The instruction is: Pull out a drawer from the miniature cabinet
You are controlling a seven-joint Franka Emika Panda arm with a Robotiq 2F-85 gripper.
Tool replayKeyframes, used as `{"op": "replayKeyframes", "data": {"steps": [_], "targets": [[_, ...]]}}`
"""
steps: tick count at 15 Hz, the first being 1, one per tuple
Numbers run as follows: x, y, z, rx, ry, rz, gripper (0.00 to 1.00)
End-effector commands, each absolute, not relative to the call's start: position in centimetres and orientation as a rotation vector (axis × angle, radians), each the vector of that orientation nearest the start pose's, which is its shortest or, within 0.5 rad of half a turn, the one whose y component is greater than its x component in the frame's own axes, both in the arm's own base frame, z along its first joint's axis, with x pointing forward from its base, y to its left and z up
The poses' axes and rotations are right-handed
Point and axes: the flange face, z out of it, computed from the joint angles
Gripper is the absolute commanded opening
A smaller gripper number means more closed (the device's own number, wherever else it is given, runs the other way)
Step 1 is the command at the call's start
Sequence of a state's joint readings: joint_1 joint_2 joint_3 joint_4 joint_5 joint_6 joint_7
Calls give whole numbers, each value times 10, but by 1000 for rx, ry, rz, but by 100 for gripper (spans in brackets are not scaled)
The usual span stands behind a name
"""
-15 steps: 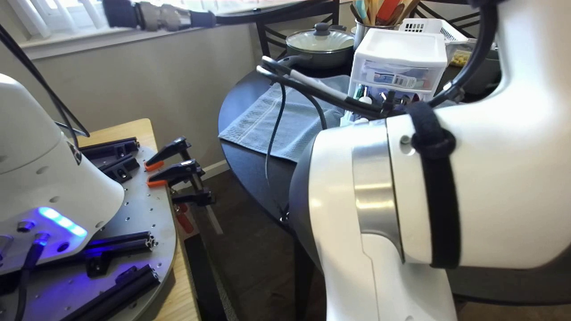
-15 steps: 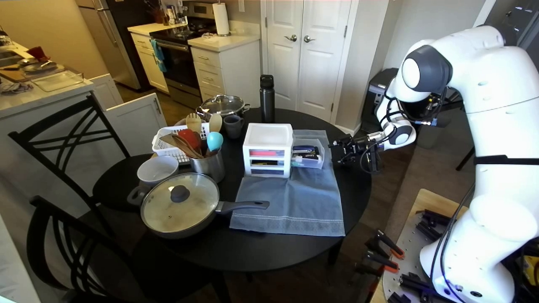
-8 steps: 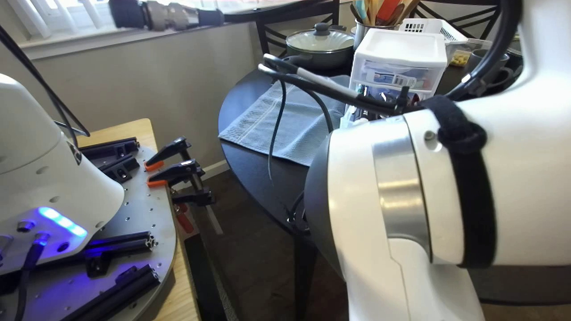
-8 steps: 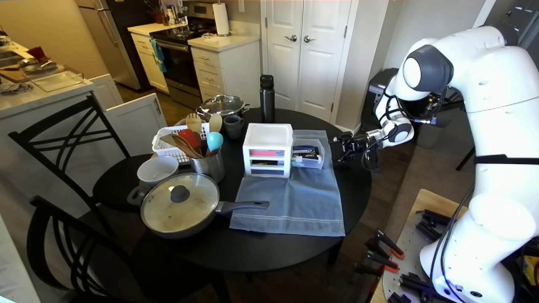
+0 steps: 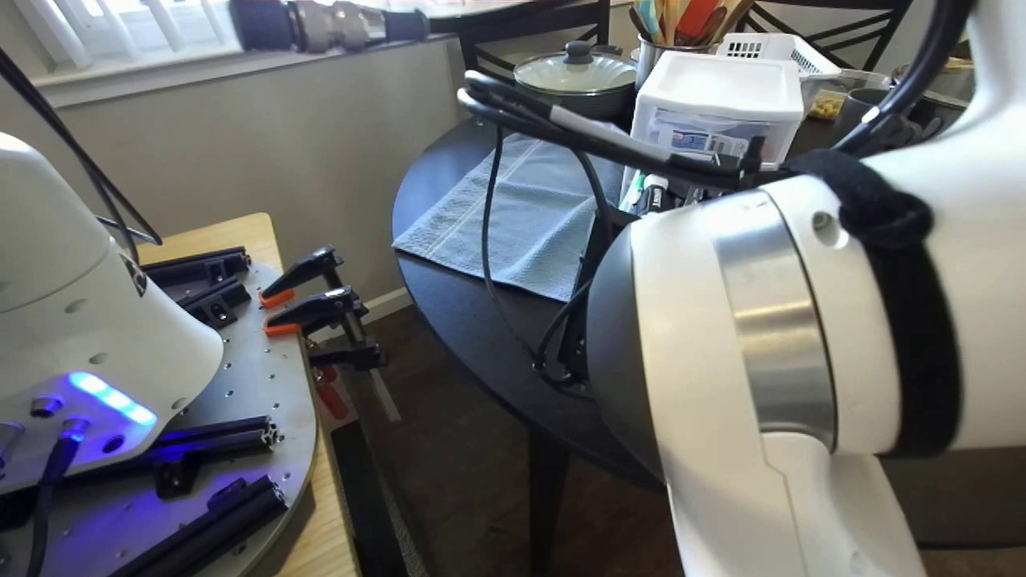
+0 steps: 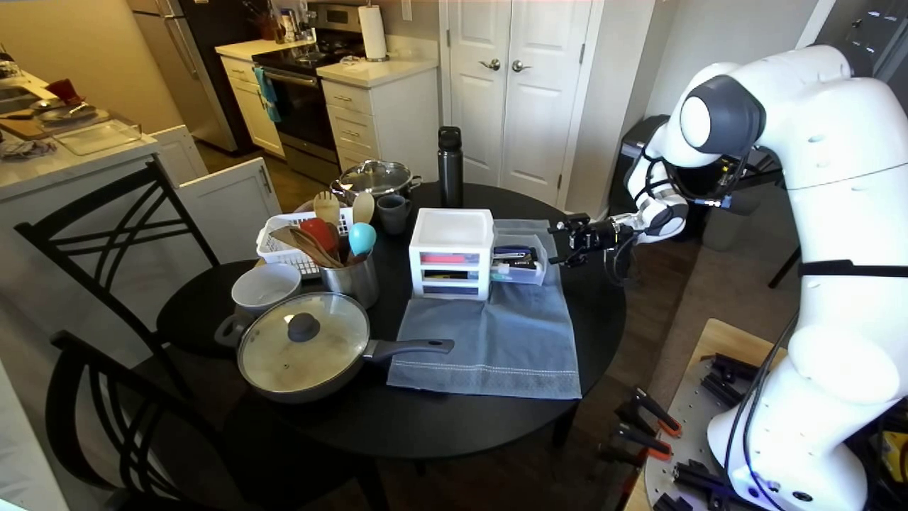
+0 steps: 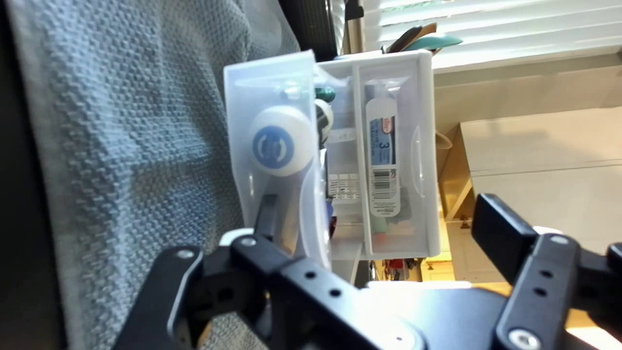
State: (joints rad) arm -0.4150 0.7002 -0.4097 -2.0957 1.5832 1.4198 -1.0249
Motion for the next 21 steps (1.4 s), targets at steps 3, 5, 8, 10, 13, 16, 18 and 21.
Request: {"op": "replayKeyframes", "data": {"steps": [3, 5, 8, 10, 13, 16, 18, 21], "targets": [[428, -295, 143, -1493, 571, -366, 100], [436, -292, 149, -1475, 539, -368, 100], [451, -280, 158, -1445, 480, -368, 100], [460, -272, 165, -1423, 442, -367, 100], [476, -266, 181, -1404, 378, -379, 100], [494, -262, 204, -1461, 304, -399, 100], [506, -263, 225, -1525, 242, -425, 100], [516, -268, 256, -1626, 122, -440, 100]]}}
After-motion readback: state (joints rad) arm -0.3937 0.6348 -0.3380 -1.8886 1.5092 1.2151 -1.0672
